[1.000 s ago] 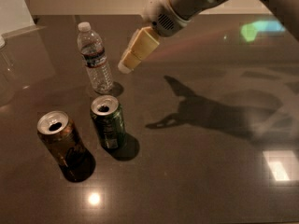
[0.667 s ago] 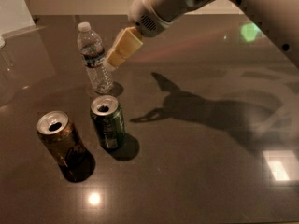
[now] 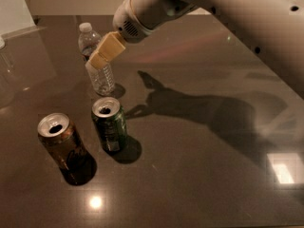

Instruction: Pick water bottle

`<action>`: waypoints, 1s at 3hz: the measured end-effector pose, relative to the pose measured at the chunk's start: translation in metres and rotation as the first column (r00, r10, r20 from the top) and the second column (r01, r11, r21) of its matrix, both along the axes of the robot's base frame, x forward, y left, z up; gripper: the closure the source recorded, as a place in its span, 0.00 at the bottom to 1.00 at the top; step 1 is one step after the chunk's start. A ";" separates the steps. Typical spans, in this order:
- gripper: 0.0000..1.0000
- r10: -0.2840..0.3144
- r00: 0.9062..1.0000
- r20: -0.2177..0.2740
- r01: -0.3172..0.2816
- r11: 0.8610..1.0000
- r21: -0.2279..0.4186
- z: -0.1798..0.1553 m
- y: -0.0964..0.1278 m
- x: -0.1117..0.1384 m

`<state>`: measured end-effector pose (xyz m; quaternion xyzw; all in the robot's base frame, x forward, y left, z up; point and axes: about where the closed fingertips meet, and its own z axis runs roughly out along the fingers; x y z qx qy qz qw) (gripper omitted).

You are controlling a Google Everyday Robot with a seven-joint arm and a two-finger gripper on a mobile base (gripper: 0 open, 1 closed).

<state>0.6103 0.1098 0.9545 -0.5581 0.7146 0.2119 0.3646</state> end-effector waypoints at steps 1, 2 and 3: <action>0.00 0.006 1.000 -0.019 -0.005 1.000 0.030 -0.006 0.014 0.004; 0.00 0.014 1.000 -0.027 -0.013 0.998 0.054 -0.011 0.025 0.007; 0.18 0.011 0.999 -0.035 -0.008 0.998 0.066 -0.010 0.031 0.009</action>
Offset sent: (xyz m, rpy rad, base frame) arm 0.0129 0.0341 -0.0146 0.0829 0.0348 0.0147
